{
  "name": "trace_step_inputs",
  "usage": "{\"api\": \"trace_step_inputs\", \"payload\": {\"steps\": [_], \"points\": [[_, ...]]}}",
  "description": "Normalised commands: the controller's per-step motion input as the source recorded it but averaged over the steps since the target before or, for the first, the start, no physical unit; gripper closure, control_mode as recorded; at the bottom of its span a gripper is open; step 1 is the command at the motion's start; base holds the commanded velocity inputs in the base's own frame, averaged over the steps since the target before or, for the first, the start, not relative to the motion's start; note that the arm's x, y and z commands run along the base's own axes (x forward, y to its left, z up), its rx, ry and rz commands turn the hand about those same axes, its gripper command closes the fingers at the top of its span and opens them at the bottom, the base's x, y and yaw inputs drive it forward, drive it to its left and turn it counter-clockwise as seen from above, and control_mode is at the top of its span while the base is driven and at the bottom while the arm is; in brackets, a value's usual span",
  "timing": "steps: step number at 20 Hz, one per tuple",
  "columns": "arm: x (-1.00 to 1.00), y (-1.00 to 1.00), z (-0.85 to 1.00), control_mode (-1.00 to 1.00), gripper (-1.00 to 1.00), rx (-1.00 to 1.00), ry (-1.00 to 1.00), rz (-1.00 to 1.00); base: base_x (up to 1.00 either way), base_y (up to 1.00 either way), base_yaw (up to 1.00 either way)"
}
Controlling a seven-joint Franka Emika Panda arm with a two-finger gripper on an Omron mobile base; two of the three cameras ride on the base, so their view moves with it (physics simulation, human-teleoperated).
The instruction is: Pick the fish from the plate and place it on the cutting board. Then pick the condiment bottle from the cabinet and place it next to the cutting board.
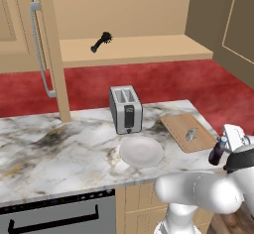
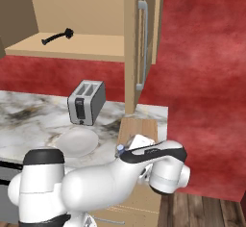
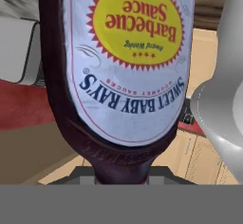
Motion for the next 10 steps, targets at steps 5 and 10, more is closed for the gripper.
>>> {"api": "trace_step_inputs", "payload": {"steps": [5, 10], "points": [[0.17, -0.04, -0.17, -1.0, 1.0, 0.01, -0.01, 0.0, 0.0, 0.0, 0.0], [0.13, -0.05, -0.15, -1.0, 1.0, 0.01, 0.0, 0.0, 0.0, 0.0, 0.0]]}}
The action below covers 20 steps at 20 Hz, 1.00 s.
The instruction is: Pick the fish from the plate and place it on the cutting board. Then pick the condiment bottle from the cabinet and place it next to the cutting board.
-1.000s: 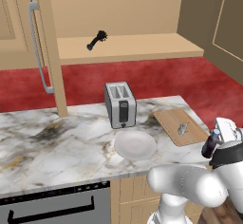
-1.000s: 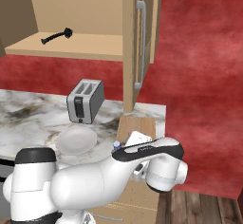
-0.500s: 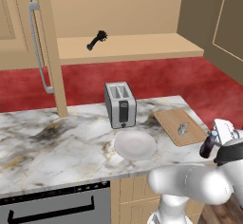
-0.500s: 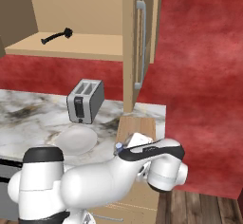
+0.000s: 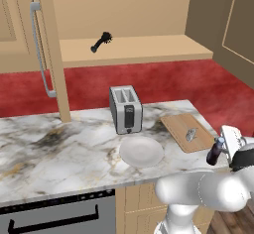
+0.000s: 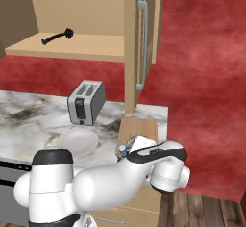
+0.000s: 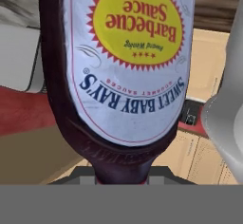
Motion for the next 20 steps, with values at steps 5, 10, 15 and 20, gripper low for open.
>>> {"api": "trace_step_inputs", "payload": {"steps": [5, 10, 15, 20], "points": [[0.12, -0.06, -0.14, -1.0, 1.0, 0.01, 0.0, 0.0, 0.0, 0.0, 0.0], [0.12, -0.06, -0.15, -1.0, 1.0, 0.01, 0.0, 0.0, 0.0, 0.0, 0.0], [0.16, -0.07, -0.13, -1.0, 1.0, 0.01, 0.0, 0.0, 0.0, 0.0, 0.0], [0.18, -0.09, -0.13, -1.0, 1.0, 0.01, 0.0, 0.0, 0.0, 0.0, 0.0]]}}
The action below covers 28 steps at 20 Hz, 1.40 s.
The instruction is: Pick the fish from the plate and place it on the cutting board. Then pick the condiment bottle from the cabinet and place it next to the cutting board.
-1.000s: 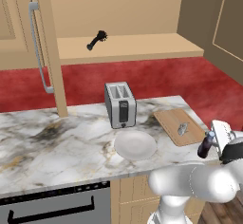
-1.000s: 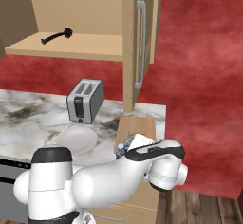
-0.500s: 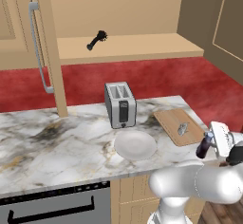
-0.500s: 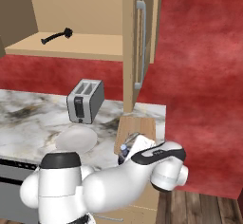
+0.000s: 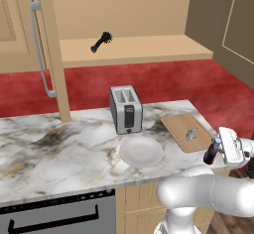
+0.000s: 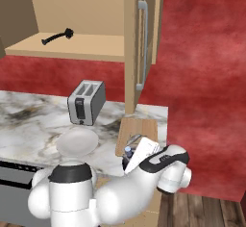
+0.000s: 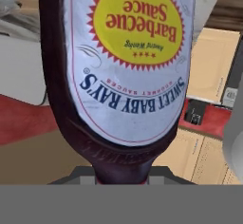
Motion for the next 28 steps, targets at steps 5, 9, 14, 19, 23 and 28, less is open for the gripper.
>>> {"api": "trace_step_inputs", "payload": {"steps": [5, 9, 14, 19, 23, 28], "points": [[0.18, -0.08, -0.16, -1.0, 1.0, 0.01, 0.0, 0.0, 0.0, 0.0, 0.0], [0.16, -0.08, -0.18, -1.0, 1.0, 0.01, 0.0, 0.0, 0.0, 0.0, 0.0], [0.15, -0.08, -0.2, -1.0, 1.0, 0.0, 0.0, 0.0, 0.0, 0.0, 0.0], [0.11, -0.06, -0.2, -1.0, 1.0, 0.0, 0.0, 0.0, 0.0, 0.0, 0.0], [0.01, -0.01, -0.24, -1.0, 1.0, 0.0, 0.0, 0.0, 0.0, 0.0, 0.0], [0.0, 0.0, -0.25, -1.0, 1.0, 0.0, -0.02, 0.0, 0.0, 0.0, 0.0]]}}
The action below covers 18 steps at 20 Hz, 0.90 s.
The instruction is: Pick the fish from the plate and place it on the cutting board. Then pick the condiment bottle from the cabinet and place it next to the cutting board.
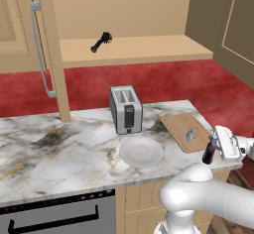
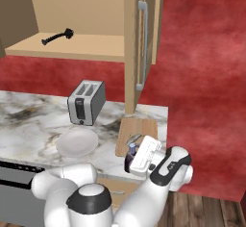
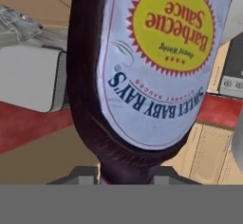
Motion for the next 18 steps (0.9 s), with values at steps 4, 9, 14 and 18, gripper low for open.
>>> {"api": "trace_step_inputs", "payload": {"steps": [4, 9, 14, 18], "points": [[0.0, 0.0, -0.31, -1.0, 1.0, 0.0, -0.04, 0.0, 0.0, 0.0, 0.0], [0.0, -0.01, -0.39, -1.0, 1.0, 0.0, -0.07, 0.0, 0.0, 0.0, 0.0], [0.0, -0.03, -0.39, -1.0, 1.0, 0.0, -0.1, 0.0, 0.0, 0.0, 0.0], [0.0, -0.01, -0.36, -1.0, 1.0, 0.0, -0.06, 0.0, 0.0, 0.0, 0.0]]}}
